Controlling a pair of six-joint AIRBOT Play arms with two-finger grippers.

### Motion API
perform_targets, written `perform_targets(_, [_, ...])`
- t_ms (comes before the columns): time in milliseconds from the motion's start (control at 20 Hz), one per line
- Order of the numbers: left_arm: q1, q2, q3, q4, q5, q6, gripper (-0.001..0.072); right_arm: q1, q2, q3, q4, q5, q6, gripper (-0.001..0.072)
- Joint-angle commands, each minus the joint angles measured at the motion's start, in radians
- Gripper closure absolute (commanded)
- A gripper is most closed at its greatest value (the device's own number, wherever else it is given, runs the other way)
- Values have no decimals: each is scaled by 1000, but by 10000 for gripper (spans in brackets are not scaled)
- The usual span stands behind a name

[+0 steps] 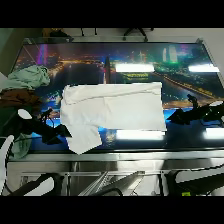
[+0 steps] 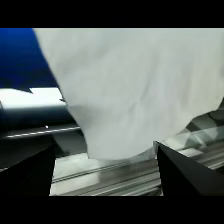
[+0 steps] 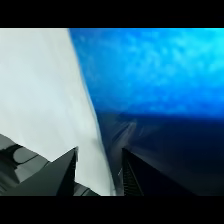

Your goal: Fold the shirts.

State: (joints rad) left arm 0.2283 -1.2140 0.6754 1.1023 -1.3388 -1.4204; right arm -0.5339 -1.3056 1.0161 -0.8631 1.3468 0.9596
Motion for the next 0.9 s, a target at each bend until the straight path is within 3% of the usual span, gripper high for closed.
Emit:
perform_targets(0, [37, 76, -116, 1, 147, 15, 32, 34, 5, -70, 24, -65, -22, 389])
perform_targets(200, [40, 30, -113, -42, 228, 30, 32, 137, -10, -71, 90, -107, -43, 390])
perform_targets(350, [40, -58, -113, -196, 294, 129, 34, 199, -10, -70, 117, -118, -47, 390])
perform_targets(400, [40, -82, -113, -273, 312, 174, 73, 209, -10, -70, 117, -117, -47, 390])
perform_targets(450, [40, -105, -108, -364, 312, 242, 215, 214, -10, -70, 117, -116, -47, 390])
perform_targets(550, [37, -140, -84, -479, 270, 344, 389, 210, -10, -70, 127, -109, -47, 391])
perform_targets(650, [29, -146, -42, -456, 238, 351, 679, 210, -8, -70, 127, -104, -47, 391])
perform_targets(750, [26, -130, 4, -435, 196, 349, 688, 209, -8, -70, 122, -72, -48, 412])
perform_targets(800, [26, -104, 26, -418, 171, 347, 689, 203, -6, -69, 111, -44, -50, 521])
perform_targets(850, [27, -72, 39, -396, 146, 341, 690, 190, -2, -69, 104, -12, -55, 560])
